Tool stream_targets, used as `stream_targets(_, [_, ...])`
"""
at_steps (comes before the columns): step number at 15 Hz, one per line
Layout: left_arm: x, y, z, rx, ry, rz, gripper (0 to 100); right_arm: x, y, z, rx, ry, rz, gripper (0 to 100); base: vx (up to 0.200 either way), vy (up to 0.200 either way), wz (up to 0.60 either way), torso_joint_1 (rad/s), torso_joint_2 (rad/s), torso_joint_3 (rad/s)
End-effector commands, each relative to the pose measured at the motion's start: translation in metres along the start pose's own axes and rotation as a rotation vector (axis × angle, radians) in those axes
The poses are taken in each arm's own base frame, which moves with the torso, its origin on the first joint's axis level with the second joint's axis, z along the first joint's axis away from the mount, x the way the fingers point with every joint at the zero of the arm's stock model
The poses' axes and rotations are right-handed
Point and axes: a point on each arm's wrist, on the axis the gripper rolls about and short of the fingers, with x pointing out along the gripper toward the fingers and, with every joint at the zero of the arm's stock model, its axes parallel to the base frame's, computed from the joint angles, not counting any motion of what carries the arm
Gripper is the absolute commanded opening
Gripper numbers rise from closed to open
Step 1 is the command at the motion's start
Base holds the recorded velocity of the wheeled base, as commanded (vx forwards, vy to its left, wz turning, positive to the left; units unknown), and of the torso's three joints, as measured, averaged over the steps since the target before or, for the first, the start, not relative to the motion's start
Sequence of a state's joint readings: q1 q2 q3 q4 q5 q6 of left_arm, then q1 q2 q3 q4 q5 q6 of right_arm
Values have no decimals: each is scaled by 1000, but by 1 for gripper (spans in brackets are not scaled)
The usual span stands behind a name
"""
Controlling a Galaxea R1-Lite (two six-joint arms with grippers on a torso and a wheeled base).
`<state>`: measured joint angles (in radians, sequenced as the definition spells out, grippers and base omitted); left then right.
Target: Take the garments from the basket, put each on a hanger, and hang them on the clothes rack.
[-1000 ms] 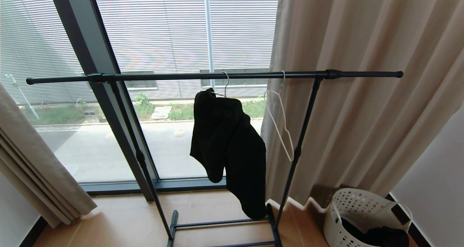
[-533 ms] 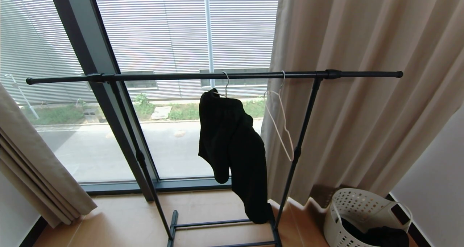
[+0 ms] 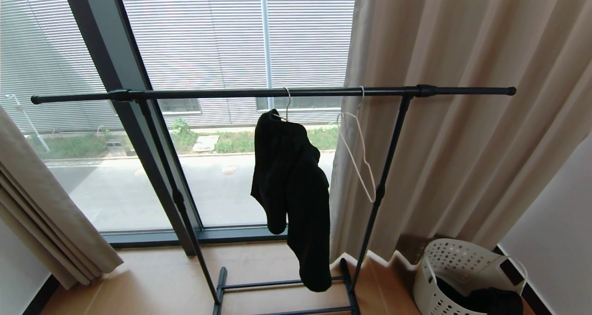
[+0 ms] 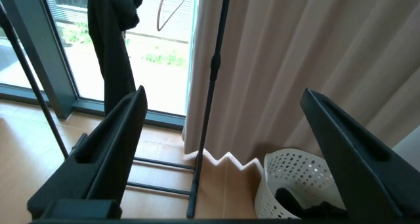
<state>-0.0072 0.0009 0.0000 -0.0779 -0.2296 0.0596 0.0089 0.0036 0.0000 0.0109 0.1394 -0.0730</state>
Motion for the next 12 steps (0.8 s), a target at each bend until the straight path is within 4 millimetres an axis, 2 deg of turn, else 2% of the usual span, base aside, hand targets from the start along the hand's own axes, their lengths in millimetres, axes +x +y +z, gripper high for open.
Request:
stream_targets(1, [0, 0, 0, 0, -1, -1, 100, 0, 0, 0, -1, -1, 0, 100, 0, 0, 0, -139, 339, 178])
stream_targets(12, [0, 0, 0, -1, -1, -1, 100, 0, 0, 0, -1, -1, 0, 100, 0, 0, 0, -156, 364, 202])
